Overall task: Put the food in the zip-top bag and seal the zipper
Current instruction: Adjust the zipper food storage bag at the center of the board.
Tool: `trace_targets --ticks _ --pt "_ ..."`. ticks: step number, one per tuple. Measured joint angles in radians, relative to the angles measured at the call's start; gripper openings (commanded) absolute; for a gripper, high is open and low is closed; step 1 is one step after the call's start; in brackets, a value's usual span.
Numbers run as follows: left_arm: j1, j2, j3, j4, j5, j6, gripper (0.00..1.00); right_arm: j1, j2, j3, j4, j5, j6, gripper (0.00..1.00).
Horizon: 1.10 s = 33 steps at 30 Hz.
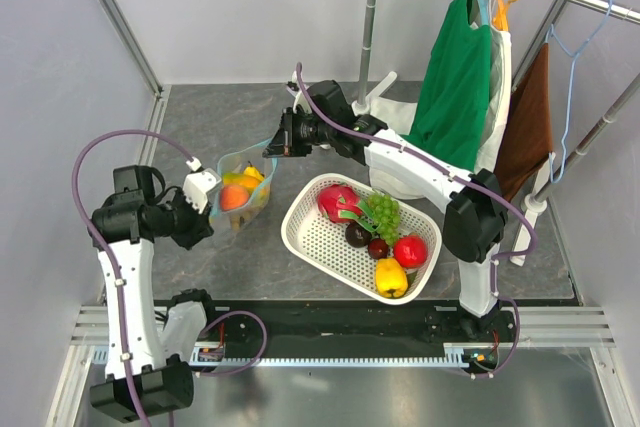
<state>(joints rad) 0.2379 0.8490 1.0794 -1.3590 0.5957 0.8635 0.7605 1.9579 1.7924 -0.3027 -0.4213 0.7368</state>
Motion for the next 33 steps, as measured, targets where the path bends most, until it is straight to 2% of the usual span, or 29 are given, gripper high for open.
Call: trace_targets --ticks 5,10,14,16,21,24,30,33 --pt "0.0 0.033 0.018 0.031 -0.039 -0.094 0.02 0.0 0.0 0.0 0.008 -0.006 0.0 0.0" --pt "0.0 0.045 0.161 0.062 -0.059 -0.195 0.02 0.0 0.0 0.025 0.014 -0.011 0.015 0.0" --pt "0.0 0.05 0.242 0.107 -0.076 -0.209 0.02 0.003 -0.014 0.052 0.048 -0.005 0.014 0.0" --pt "0.0 0.045 0.207 0.127 -0.106 -0.209 0.02 0.006 -0.024 0.049 0.058 0.005 0.006 0.0" --pt "-0.003 0.118 -0.014 0.187 -0.239 -0.223 0.02 0.022 0.003 0.018 0.064 0.016 -0.008 0.0" --pt "-0.003 0.183 -0.034 0.179 -0.254 -0.236 0.02 0.03 0.04 0.015 0.06 0.003 -0.017 0.0" --pt "-0.004 0.053 0.214 0.218 -0.148 -0.303 0.02 0.026 0.019 0.029 0.093 -0.008 -0.058 0.0" --pt "-0.004 -0.007 0.263 0.261 -0.122 -0.329 0.02 0.021 -0.007 0.029 0.115 -0.011 -0.066 0.0"
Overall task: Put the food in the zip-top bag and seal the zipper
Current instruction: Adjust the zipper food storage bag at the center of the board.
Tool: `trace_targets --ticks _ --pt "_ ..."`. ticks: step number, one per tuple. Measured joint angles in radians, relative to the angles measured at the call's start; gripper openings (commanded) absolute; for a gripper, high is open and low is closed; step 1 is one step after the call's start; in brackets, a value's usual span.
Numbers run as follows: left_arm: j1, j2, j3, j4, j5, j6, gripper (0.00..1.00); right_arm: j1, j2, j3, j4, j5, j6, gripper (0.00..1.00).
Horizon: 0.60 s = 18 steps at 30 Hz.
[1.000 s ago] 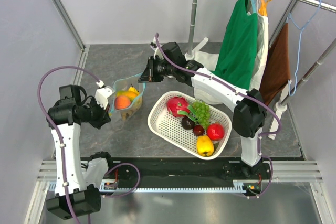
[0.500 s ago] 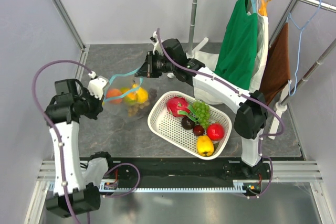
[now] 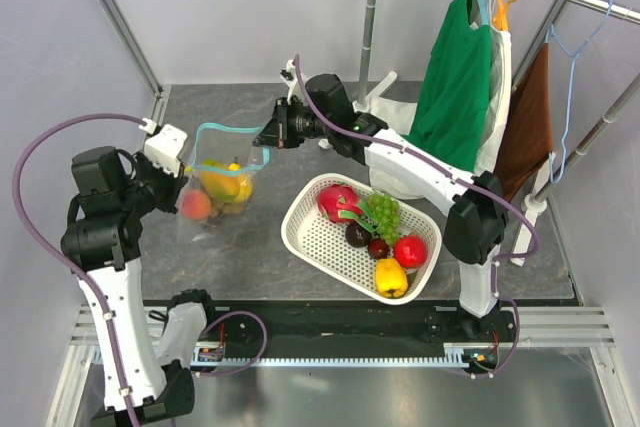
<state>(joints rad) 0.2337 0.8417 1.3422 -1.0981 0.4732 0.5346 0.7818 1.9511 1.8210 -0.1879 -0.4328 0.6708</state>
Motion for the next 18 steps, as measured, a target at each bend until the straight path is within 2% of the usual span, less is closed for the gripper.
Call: trace_targets --ticks 4,10,18 --pt "0.0 0.029 -0.047 0.013 -0.024 -0.005 0.02 0.0 -0.012 -0.036 0.028 -0.007 -0.019 0.0" --pt "0.002 0.155 -0.145 -0.007 -0.166 0.0 0.02 -0.016 -0.014 -0.112 -0.003 -0.002 -0.023 0.0" --pt "0.0 0.097 -0.043 0.01 -0.189 0.005 0.02 -0.038 -0.054 -0.119 0.028 0.038 -0.019 0.0"
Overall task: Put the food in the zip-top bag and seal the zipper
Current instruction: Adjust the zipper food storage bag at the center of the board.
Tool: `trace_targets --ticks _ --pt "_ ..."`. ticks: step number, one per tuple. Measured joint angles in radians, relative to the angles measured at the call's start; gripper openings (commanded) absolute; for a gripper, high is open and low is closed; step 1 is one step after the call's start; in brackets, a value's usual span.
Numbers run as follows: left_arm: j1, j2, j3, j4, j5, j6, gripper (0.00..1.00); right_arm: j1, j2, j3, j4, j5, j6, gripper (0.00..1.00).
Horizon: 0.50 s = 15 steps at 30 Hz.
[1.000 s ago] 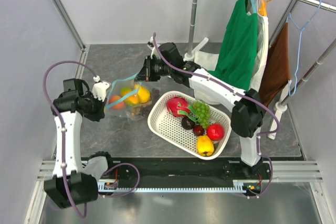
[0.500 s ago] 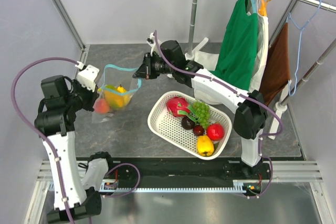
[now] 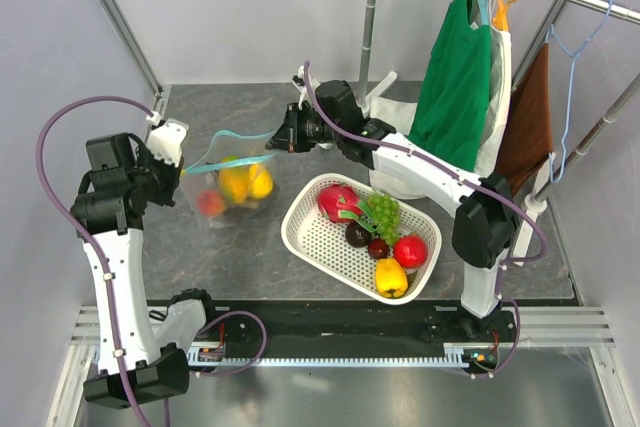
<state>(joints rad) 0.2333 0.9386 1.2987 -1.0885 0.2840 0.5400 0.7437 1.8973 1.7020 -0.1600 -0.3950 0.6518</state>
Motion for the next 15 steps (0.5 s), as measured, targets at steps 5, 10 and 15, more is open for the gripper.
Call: trace_targets --ticks 5,10,15 --pt "0.001 0.007 0.031 -0.093 0.098 0.065 0.89 0.0 -0.009 -0.013 0.003 -0.008 -0.005 0.0" --pt "0.001 -0.056 0.053 -0.135 0.229 0.058 1.0 -0.002 -0.009 -0.035 0.027 -0.04 -0.01 0.0" --pt "0.0 -0.009 0.151 -0.125 0.331 0.003 0.84 0.001 -0.009 -0.058 0.056 -0.083 -0.05 0.0"
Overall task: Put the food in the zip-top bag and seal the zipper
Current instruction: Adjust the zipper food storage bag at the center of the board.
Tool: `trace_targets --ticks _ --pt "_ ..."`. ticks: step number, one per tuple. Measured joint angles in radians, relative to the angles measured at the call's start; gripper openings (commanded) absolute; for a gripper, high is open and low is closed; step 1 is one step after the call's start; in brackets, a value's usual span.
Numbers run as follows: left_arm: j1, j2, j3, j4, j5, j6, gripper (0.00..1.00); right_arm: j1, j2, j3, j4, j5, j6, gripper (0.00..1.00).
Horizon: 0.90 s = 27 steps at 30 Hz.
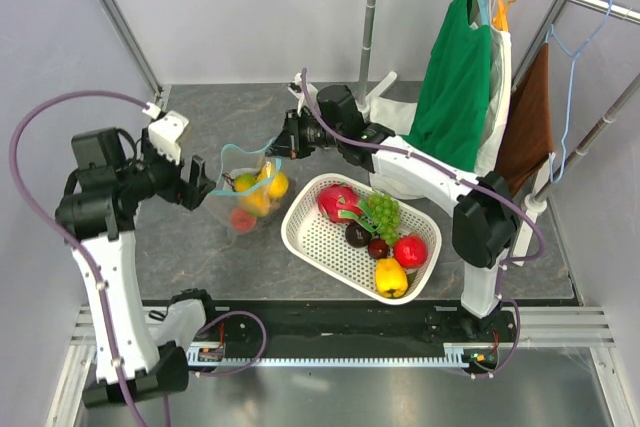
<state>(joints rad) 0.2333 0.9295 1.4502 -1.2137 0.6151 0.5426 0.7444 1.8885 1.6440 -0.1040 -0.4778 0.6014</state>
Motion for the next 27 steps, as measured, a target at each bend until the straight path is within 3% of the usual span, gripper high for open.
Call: trace_targets --ticks 8,11,12,14,15,18,20,26,27 --pt "-0.092 0.22 -0.054 0.128 -0.04 -0.108 0.79 0.023 -0.001 -0.014 0.04 -0.05 -0.117 0.0" --pt "-0.15 0.243 -0.056 0.17 -0.092 -0.142 0.62 0.033 -0.001 -0.014 0.041 -0.056 -0.148 0.0" --pt "-0.169 0.243 -0.06 0.184 -0.107 -0.152 0.5 0.033 -0.001 -0.014 0.041 -0.058 -0.158 0.0" --pt "-0.202 0.243 -0.073 0.209 -0.156 -0.168 0.4 0.037 -0.001 -0.009 0.04 -0.059 -0.175 0.0" --pt "-0.209 0.244 -0.081 0.217 -0.174 -0.176 0.28 0.037 -0.001 -0.005 0.039 -0.06 -0.185 0.0" --pt "-0.21 0.249 -0.099 0.225 -0.236 -0.19 0.08 0.037 0.002 0.019 0.035 -0.06 -0.223 0.0" --pt "-0.209 0.255 -0.099 0.226 -0.272 -0.196 0.02 0.037 0.013 0.051 0.034 -0.06 -0.244 0.0" --pt "-0.209 0.255 -0.099 0.225 -0.316 -0.202 0.02 0.034 0.039 0.107 0.037 -0.074 -0.278 0.0" --pt "-0.209 0.254 -0.099 0.224 -0.325 -0.202 0.2 0.033 0.039 0.107 0.035 -0.076 -0.282 0.0"
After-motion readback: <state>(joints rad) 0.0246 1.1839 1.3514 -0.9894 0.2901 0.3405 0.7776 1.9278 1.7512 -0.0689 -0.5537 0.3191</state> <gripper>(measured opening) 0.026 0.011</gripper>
